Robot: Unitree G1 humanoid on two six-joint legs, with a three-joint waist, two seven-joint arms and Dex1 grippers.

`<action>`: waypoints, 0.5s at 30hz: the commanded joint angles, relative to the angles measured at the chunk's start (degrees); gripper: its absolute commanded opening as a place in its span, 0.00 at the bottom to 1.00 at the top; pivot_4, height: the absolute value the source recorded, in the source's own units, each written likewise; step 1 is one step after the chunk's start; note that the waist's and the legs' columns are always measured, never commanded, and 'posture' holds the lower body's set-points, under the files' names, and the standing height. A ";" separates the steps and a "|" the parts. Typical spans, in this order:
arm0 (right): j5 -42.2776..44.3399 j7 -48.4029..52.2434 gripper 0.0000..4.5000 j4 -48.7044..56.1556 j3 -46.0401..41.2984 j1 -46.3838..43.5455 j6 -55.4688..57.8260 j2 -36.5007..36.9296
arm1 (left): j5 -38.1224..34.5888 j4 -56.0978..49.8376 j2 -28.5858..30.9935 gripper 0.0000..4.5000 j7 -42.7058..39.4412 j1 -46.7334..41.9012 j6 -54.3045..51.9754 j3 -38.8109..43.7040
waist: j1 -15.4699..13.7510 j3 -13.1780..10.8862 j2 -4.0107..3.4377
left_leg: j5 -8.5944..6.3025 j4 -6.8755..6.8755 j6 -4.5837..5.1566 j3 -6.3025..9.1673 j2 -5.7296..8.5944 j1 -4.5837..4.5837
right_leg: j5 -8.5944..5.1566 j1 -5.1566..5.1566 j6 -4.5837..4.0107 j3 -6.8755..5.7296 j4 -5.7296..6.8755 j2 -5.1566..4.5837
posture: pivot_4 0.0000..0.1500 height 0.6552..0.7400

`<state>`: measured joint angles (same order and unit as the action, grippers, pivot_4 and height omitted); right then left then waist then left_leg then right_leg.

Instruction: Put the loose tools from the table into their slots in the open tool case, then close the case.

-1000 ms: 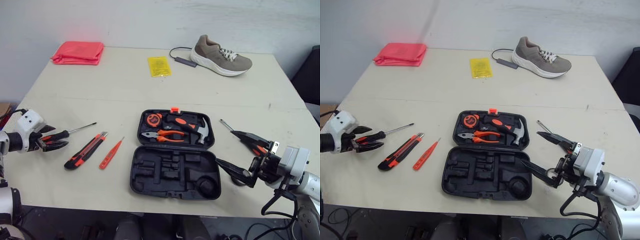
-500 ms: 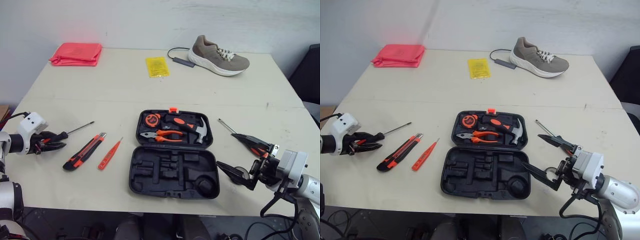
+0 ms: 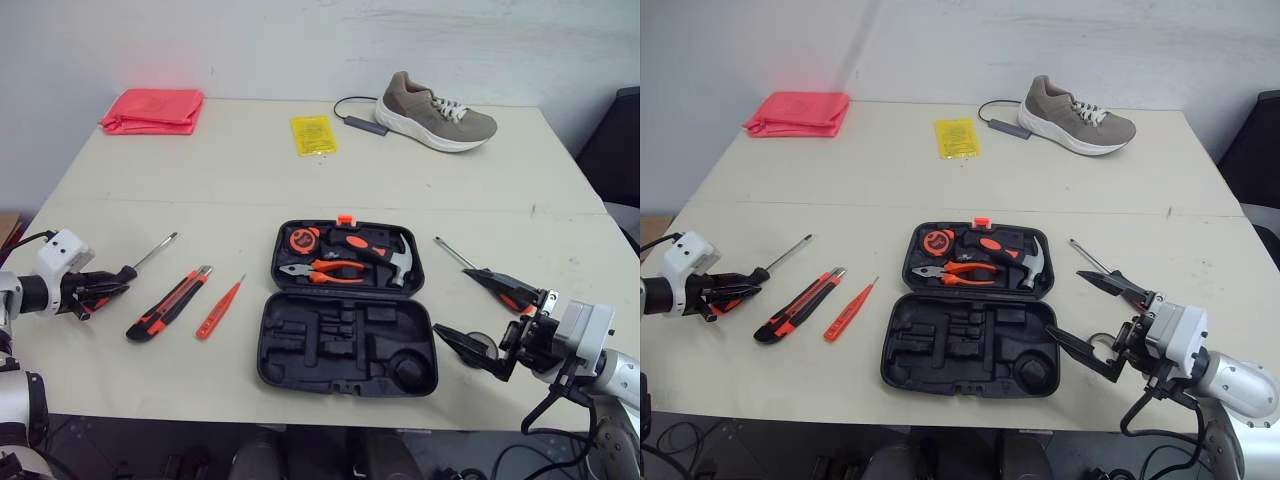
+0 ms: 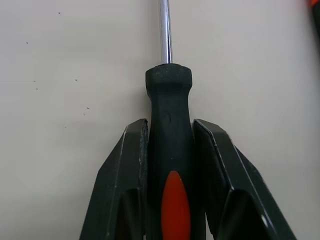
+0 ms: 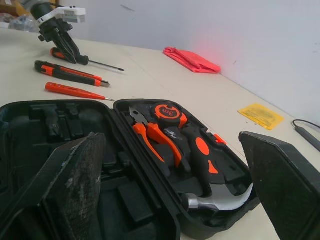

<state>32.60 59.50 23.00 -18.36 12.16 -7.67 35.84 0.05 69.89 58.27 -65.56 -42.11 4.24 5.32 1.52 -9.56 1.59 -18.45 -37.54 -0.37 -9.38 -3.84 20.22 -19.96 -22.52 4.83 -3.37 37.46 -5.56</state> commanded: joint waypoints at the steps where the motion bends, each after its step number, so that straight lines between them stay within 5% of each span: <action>1: 0.17 0.81 1.00 0.16 -1.39 -0.18 -1.69 0.67 | -2.82 -2.23 -0.41 0.16 -1.59 -0.44 0.98 2.54 | -0.03 -0.01 0.02 | 0.00 0.00 0.00 0.00 0.00 0.01 | 0.00 0.00 0.00 0.00 0.00 0.00 | 1.00 1.00; 6: 0.10 2.27 1.00 -0.85 -1.92 0.06 -2.80 1.29 | -8.54 -15.13 -0.06 0.16 -10.22 -0.36 -0.99 4.75 | -0.40 -0.11 0.35 | -0.02 -0.28 0.03 0.15 -0.04 0.29 | 0.00 -0.08 0.00 -0.15 0.03 0.01 | 1.00 1.00; 15: 0.04 6.08 1.00 -4.48 -2.70 0.46 -4.45 3.59 | -19.54 -59.04 0.54 0.16 -16.64 10.50 -17.10 3.19 | 0.01 -0.13 0.32 | -0.14 -0.44 0.15 0.09 -0.03 0.33 | 0.02 -0.03 0.04 -0.02 0.00 -0.09 | 1.00 1.00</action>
<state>32.02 64.96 17.86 -19.27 12.67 -11.19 38.71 -16.51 18.98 57.92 -81.89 -31.26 -10.15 8.60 1.53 -9.69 1.91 -18.59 -37.99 -0.22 -9.29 -3.88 20.55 -19.94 -22.54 4.86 -3.33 37.45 -5.62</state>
